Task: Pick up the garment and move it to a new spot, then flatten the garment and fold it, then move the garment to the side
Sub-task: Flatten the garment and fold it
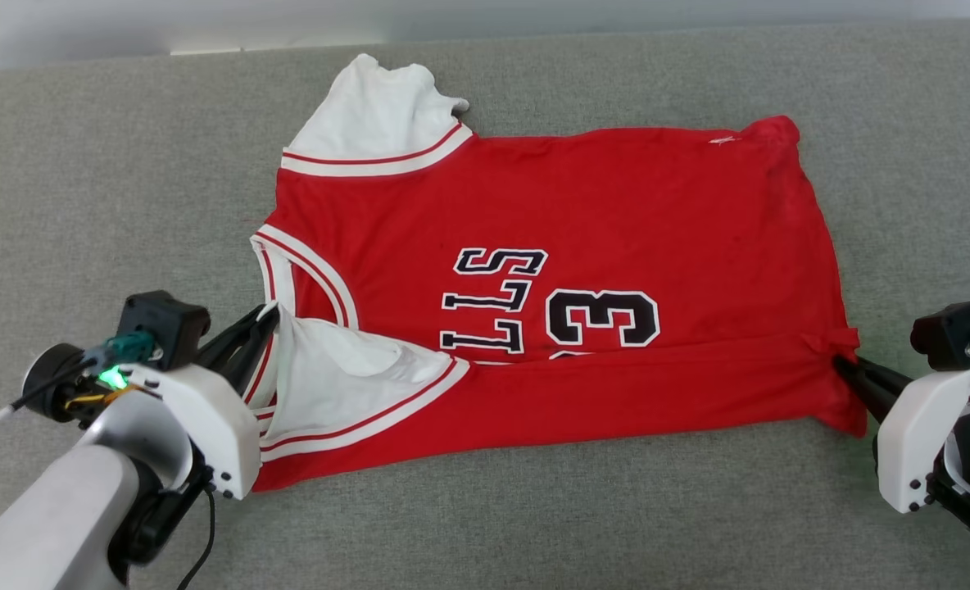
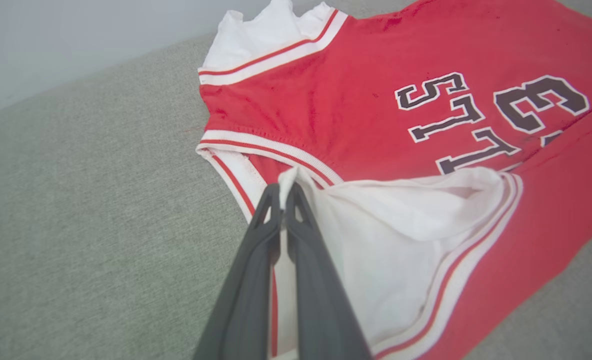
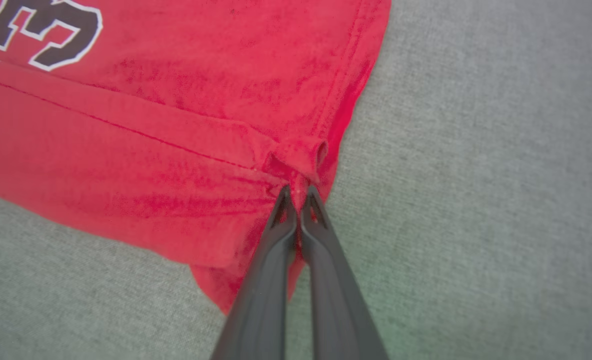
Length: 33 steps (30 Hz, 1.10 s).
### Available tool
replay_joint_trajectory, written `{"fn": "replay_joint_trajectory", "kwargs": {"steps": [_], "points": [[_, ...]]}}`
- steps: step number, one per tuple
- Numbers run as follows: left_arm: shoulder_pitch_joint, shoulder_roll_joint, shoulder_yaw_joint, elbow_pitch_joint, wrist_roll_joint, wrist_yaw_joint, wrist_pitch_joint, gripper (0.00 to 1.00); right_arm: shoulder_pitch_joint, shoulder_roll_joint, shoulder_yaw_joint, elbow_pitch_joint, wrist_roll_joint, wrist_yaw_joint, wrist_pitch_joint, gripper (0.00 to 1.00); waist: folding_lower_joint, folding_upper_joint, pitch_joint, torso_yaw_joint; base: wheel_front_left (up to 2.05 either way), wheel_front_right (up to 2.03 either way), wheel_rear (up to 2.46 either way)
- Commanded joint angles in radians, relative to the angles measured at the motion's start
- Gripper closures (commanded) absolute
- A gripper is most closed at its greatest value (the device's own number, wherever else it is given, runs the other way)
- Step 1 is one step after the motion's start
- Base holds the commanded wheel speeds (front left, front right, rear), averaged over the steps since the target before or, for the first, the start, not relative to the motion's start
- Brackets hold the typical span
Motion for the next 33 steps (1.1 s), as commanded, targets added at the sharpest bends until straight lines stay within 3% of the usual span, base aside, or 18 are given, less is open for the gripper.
{"fn": "replay_joint_trajectory", "kwargs": {"steps": [1,2,3,4,5,10,14,19,26,33], "points": [[-0.035,-0.018,-0.012,0.041,0.007,-0.009,0.011,1.0,-0.018,0.008,0.0,0.012,-0.01,-0.001,0.001,1.0,-0.0002,-0.0001,0.01,0.001,0.0,0.0,0.0],[-0.046,-0.027,-0.02,0.063,0.008,-0.014,0.02,1.0,-0.023,0.014,0.002,0.018,-0.012,-0.001,0.002,1.0,-0.0002,-0.0001,0.012,0.001,0.0,0.0,0.0],[-0.053,-0.031,-0.03,0.087,0.012,-0.017,0.03,0.82,-0.026,0.019,0.002,0.026,-0.011,-0.001,0.007,1.0,-0.0002,-0.0001,0.013,0.001,0.0,0.0,0.0],[-0.059,-0.039,-0.035,0.113,0.011,-0.014,0.039,0.45,-0.031,0.022,0.003,0.032,-0.017,-0.001,0.006,0.58,-0.0002,-0.0001,0.012,0.0,0.0,0.0,0.0],[-0.062,-0.048,-0.04,0.135,0.006,-0.011,0.047,0.0,-0.034,0.027,0.001,0.041,-0.023,-0.001,0.008,0.0,-0.0002,-0.0001,0.012,-0.002,0.0,0.0,0.0],[-0.064,-0.072,-0.042,0.213,-0.001,-0.007,0.035,0.0,-0.045,0.049,0.013,0.061,-0.028,-0.001,-0.008,0.0,-0.0002,-0.0001,-0.006,-0.01,0.0,0.0,0.0],[-0.039,-0.096,-0.044,0.242,0.01,0.023,-0.002,0.0,-0.024,0.036,0.017,0.06,-0.054,-0.001,-0.02,0.0,-0.0002,-0.0001,-0.05,-0.005,0.0,0.0,0.0],[0.014,-0.118,-0.044,0.223,-0.012,0.062,0.005,0.0,0.0,0.071,-0.014,0.049,-0.064,-0.001,-0.002,0.0,-0.0002,-0.0001,-0.102,-0.007,0.0,0.0,0.0],[0.138,-0.116,-0.052,0.105,-0.032,0.164,0.049,0.0,0.084,0.135,-0.107,-0.014,-0.116,-0.001,0.094,0.0,-0.0002,-0.0001,-0.144,-0.007,0.0,0.0,0.0],[0.205,-0.109,-0.07,0.045,-0.026,0.265,0.12,0.0,0.181,0.212,-0.215,-0.151,-0.171,-0.001,0.181,0.0,-0.0002,-0.0001,-0.135,-0.017,0.0,0.0,0.0]]}}
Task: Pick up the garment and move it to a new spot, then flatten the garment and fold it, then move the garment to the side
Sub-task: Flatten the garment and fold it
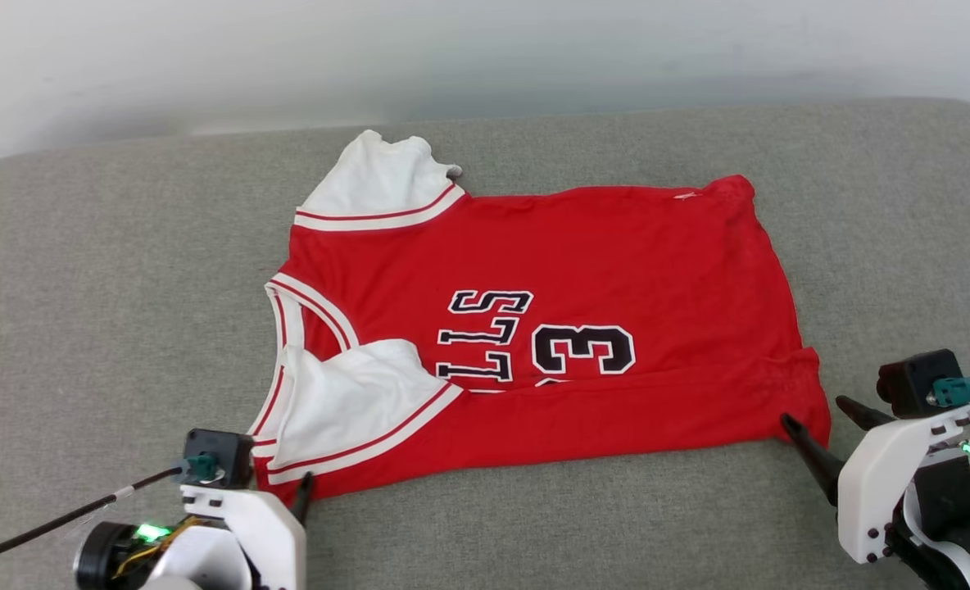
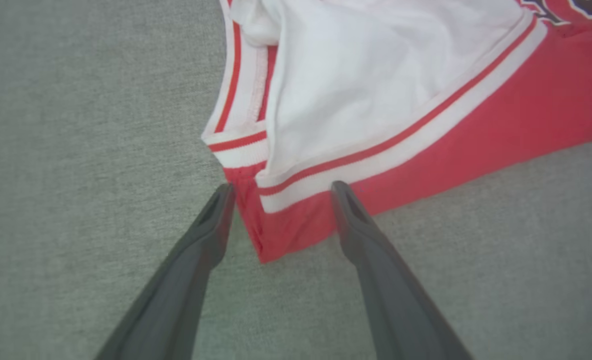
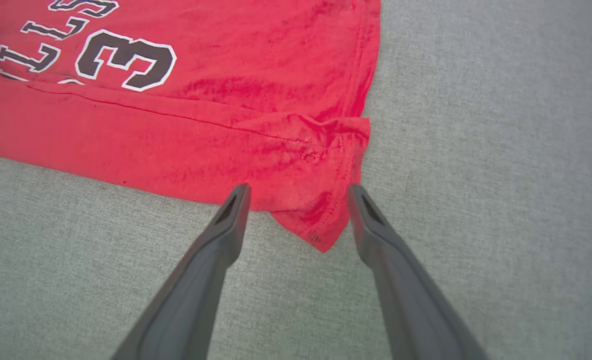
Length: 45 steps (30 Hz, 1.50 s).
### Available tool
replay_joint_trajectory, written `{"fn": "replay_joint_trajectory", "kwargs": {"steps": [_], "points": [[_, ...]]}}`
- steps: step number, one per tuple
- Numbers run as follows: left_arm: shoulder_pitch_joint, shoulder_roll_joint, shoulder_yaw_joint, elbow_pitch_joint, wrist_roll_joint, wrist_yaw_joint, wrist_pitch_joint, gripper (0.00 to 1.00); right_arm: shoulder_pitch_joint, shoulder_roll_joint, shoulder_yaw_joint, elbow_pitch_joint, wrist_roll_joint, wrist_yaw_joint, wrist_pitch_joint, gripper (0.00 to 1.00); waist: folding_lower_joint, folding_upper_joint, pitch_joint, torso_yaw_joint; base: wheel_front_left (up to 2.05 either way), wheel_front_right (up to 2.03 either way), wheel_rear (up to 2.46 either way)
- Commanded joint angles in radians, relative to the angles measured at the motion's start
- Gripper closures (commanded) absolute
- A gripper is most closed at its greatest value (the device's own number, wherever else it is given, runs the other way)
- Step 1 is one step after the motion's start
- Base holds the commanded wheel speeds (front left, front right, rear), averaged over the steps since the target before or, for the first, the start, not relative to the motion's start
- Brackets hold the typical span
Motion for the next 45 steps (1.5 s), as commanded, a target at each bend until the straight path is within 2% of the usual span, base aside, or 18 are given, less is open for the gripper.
{"fn": "replay_joint_trajectory", "kwargs": {"steps": [1,2,3,7,11,13,14,19,27,36,44,45], "points": [[0.008,0.012,0.002,0.004,0.014,0.024,0.007,0.0,0.02,0.014,-0.013,-0.025,-0.012,-0.001,0.008,0.0,0.0,0.0,0.009,-0.007,0.0,0.0,0.0],[0.013,0.019,0.011,0.017,0.03,0.07,0.011,0.0,0.047,0.036,-0.043,-0.081,-0.037,-0.001,0.03,0.0,0.0,0.0,0.025,-0.016,0.0,0.0,0.0],[0.015,0.021,0.012,0.02,0.03,0.078,0.015,0.0,0.054,0.041,-0.05,-0.097,-0.042,-0.001,0.036,0.0,0.0,0.0,0.031,-0.019,0.0,0.0,0.0],[0.021,0.024,-0.005,0.027,0.017,0.065,0.046,0.0,0.067,0.055,-0.068,-0.145,-0.056,-0.001,0.056,0.0,0.0,0.0,0.054,-0.028,0.0,0.0,0.0],[0.025,0.011,-0.055,0.047,0.004,0.016,0.097,0.0,0.065,0.058,-0.082,-0.169,-0.068,-0.001,0.065,0.0,0.0,0.0,0.07,-0.032,0.0,0.0,0.0],[0.029,-0.008,-0.078,0.053,-0.009,-0.009,0.113,0.78,0.063,0.054,-0.083,-0.175,-0.075,-0.001,0.073,0.0,0.0,0.0,0.073,-0.031,0.0,0.0,0.0],[0.026,-0.016,-0.083,0.057,-0.012,-0.017,0.115,1.0,0.063,0.051,-0.083,-0.175,-0.08,-0.001,0.077,0.0,0.0,0.0,0.071,-0.029,0.0,0.0,0.0],[0.012,-0.017,-0.064,0.063,-0.003,-0.015,0.062,1.0,0.067,0.045,-0.094,-0.166,-0.091,-0.001,0.106,0.0,0.0,0.0,0.039,-0.009,0.0,0.0,0.0],[-0.004,0.002,-0.009,-0.046,0.03,0.013,-0.05,1.0,0.037,0.085,-0.14,-0.074,-0.146,-0.001,0.174,0.0,0.0,0.0,0.007,0.029,0.0,0.0,0.0],[-0.02,0.022,-0.02,-0.177,0.063,0.037,-0.036,1.0,-0.018,0.124,-0.16,0.067,-0.185,-0.001,0.18,0.0,0.0,0.0,0.046,0.073,0.0,0.0,0.0],[-0.032,0.022,-0.037,-0.191,0.07,0.029,-0.021,1.0,-0.039,0.148,-0.147,0.175,-0.174,-0.001,0.156,0.0,0.0,0.0,0.08,0.098,0.0,0.0,0.0],[-0.034,0.023,-0.037,-0.189,0.07,0.027,-0.02,1.0,-0.04,0.147,-0.144,0.187,-0.174,-0.001,0.157,0.49,0.0,0.0,0.081,0.099,0.0,0.0,0.0]]}}
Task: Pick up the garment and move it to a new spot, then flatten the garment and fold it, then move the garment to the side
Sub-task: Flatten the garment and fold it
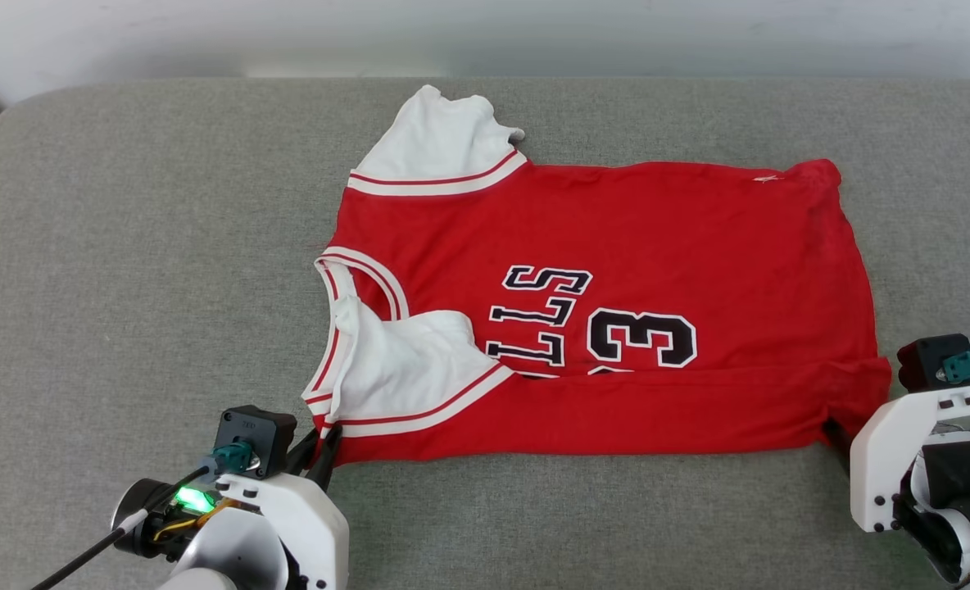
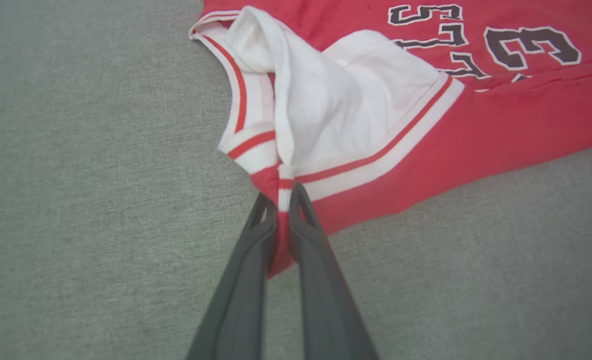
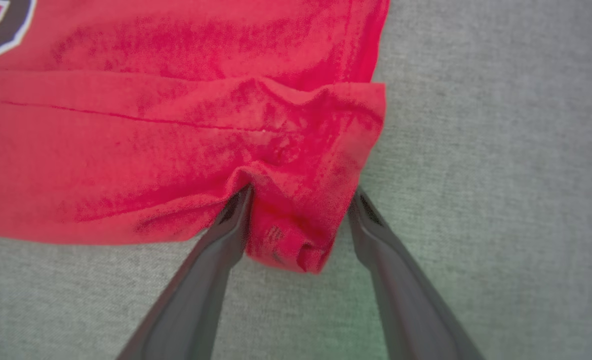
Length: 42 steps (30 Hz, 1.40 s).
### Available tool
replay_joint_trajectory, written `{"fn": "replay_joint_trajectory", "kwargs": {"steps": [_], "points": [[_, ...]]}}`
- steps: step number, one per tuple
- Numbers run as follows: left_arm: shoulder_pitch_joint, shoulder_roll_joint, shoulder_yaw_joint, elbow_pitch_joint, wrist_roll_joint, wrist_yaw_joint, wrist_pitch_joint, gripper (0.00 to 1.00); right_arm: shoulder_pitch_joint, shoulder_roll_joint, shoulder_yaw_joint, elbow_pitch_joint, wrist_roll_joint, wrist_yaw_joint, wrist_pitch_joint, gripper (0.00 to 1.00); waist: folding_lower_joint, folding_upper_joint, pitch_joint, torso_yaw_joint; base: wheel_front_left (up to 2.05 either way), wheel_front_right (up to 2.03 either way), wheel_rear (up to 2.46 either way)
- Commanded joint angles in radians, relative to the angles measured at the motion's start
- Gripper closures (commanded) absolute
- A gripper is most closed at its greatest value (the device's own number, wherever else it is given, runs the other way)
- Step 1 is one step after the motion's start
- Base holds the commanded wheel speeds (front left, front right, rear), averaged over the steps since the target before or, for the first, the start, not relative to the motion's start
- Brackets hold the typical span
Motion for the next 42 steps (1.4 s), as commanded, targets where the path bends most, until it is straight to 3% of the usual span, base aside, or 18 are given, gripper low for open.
{"fn": "replay_joint_trajectory", "kwargs": {"steps": [1,10,20,28,29,30,31,32,38,42], "points": [[-0.015,0.004,-0.001,0.006,0.007,-0.005,0.004,1.0,0.016,0.011,0.019,0.054,0.004,0.0,0.012,1.0,0.0,0.0,0.002,0.003,0.0,0.0,0.0],[0.03,0.032,-0.016,0.07,0.002,-0.014,0.001,1.0,0.036,-0.039,0.016,0.037,0.031,-0.001,0.008,1.0,0.0,0.0,-0.063,-0.022,0.0,0.0,0.0],[0.177,0.091,-0.035,0.046,-0.038,-0.006,0.003,1.0,0.213,-0.114,-0.024,-0.157,0.101,-0.001,0.112,1.0,0.0,0.0,-0.142,-0.051,0.0,0.0,0.0],[0.212,0.066,-0.076,0.066,-0.044,-0.031,-0.01,1.0,0.317,-0.088,-0.063,-0.233,0.109,-0.001,0.158,1.0,0.0,0.0,-0.132,-0.059,0.0,0.0,0.0],[0.206,0.058,-0.078,0.075,-0.042,-0.037,-0.016,1.0,0.316,-0.084,-0.061,-0.229,0.105,-0.001,0.152,0.87,0.0,0.0,-0.131,-0.06,0.0,0.0,0.0],[0.197,0.052,-0.078,0.083,-0.035,-0.04,-0.028,0.76,0.313,-0.079,-0.059,-0.226,0.105,-0.001,0.146,0.1,0.0,0.0,-0.13,-0.061,0.0,0.0,0.0],[0.191,0.047,-0.081,0.092,-0.031,-0.043,-0.037,0.08,0.309,-0.073,-0.061,-0.219,0.105,-0.001,0.141,0.0,0.0,0.0,-0.13,-0.062,0.0,0.0,0.0],[0.189,0.042,-0.084,0.099,-0.031,-0.05,-0.044,0.0,0.304,-0.07,-0.061,-0.217,0.102,-0.001,0.135,0.0,0.0,0.0,-0.13,-0.063,0.0,0.0,0.0],[0.16,0.034,-0.058,0.121,-0.023,-0.068,-0.111,0.0,0.265,-0.067,-0.051,-0.23,0.102,-0.001,0.083,0.0,0.0,0.0,-0.133,-0.067,0.0,0.0,0.0],[0.13,0.017,-0.006,0.119,0.003,-0.061,-0.252,0.0,0.234,-0.061,-0.063,-0.262,0.111,-0.001,0.01,0.0,0.0,0.0,-0.145,-0.069,0.0,0.0,0.0]]}}
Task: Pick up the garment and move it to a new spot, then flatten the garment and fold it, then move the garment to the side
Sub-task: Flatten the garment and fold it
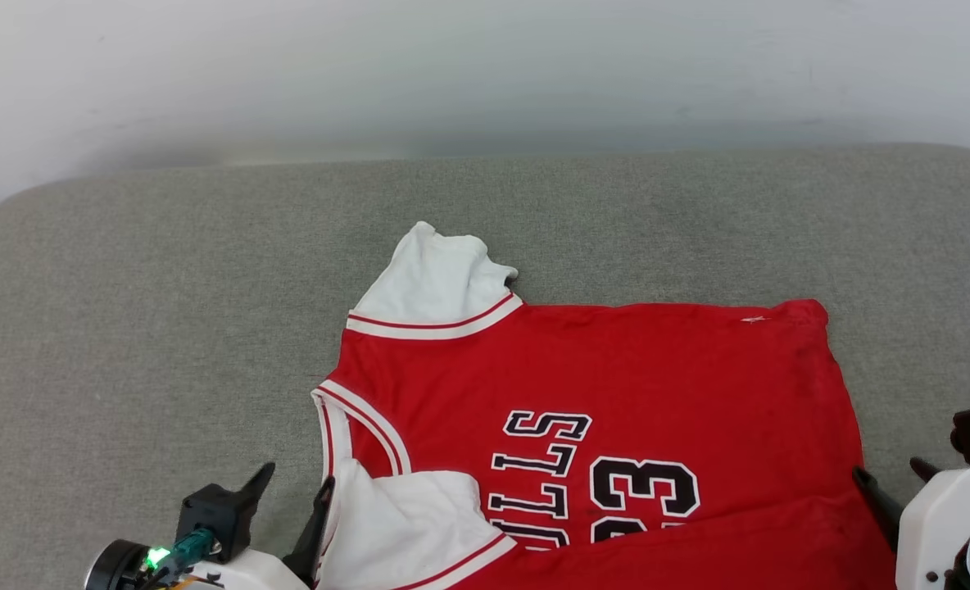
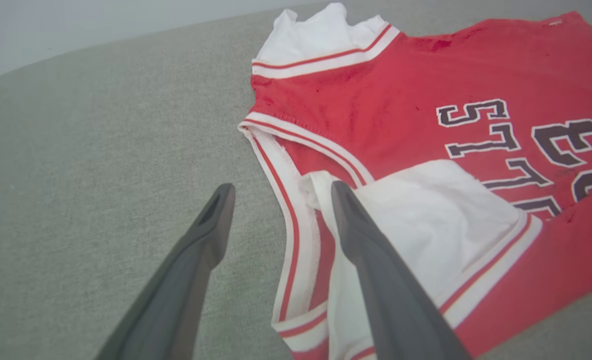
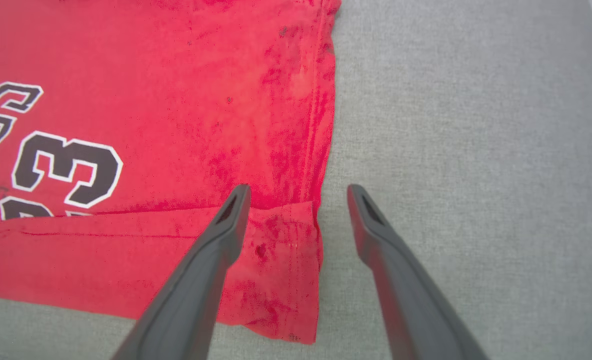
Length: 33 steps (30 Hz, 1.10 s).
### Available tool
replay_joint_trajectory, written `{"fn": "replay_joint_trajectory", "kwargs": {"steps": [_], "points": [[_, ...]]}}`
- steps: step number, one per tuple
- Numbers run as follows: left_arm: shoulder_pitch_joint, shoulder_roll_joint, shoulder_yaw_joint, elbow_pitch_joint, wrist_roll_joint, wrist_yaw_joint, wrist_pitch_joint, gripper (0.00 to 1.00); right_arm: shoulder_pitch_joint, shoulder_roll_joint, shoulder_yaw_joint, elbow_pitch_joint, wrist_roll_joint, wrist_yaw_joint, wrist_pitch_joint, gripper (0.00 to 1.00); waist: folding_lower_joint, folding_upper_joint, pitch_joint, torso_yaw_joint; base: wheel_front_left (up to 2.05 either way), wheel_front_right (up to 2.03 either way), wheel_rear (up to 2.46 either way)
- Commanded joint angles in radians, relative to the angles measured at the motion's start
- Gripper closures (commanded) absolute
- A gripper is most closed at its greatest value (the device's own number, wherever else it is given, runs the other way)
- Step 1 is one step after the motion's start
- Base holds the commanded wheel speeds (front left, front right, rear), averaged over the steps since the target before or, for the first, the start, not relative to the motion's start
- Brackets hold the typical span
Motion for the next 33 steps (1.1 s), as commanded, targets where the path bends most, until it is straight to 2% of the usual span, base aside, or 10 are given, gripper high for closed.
{"fn": "replay_joint_trajectory", "kwargs": {"steps": [1,7,11,14,20,25,30,33], "points": [[-0.013,-0.009,0.014,0.0,0.011,0.004,-0.04,0.0,-0.016,0.008,-0.004,-0.013,0.006,-0.001,-0.023,0.0,0.0,0.0,-0.006,0.0,0.0,0.0,0.0],[-0.045,-0.047,0.092,-0.017,0.038,0.011,-0.203,0.0,-0.063,0.025,-0.001,-0.079,-0.002,-0.001,-0.212,0.0,0.0,0.0,-0.022,-0.008,0.0,0.0,0.0],[-0.042,-0.084,0.155,-0.049,0.067,0.02,-0.225,0.0,-0.08,0.047,0.018,-0.102,-0.016,-0.001,-0.366,0.0,0.0,0.0,-0.022,-0.014,0.0,0.0,0.0],[-0.033,-0.122,0.214,-0.093,0.105,0.008,-0.227,0.0,-0.078,0.069,0.028,-0.103,-0.025,-0.001,-0.474,0.0,0.0,0.0,-0.019,-0.018,0.0,0.0,0.0],[0.008,-0.181,0.294,-0.139,0.166,-0.055,-0.227,0.0,-0.076,0.12,0.038,-0.095,-0.047,-0.001,-0.635,0.0,0.0,0.0,-0.007,-0.031,0.0,0.0,0.0],[0.024,-0.206,0.335,-0.134,0.193,-0.104,-0.226,0.0,-0.087,0.147,0.036,-0.081,-0.061,-0.001,-0.69,0.0,0.0,0.0,0.012,-0.047,0.0,0.0,0.0],[-0.028,-0.179,0.338,-0.103,0.202,-0.168,-0.219,0.0,-0.104,0.15,0.036,-0.081,-0.062,-0.001,-0.71,0.0,0.0,0.0,0.046,-0.07,0.0,0.0,0.0],[-0.094,-0.14,0.332,-0.083,0.208,-0.202,-0.165,0.0,-0.117,0.149,0.033,-0.094,-0.065,-0.001,-0.716,0.0,0.0,0.0,0.081,-0.089,0.0,0.0,0.0]]}}
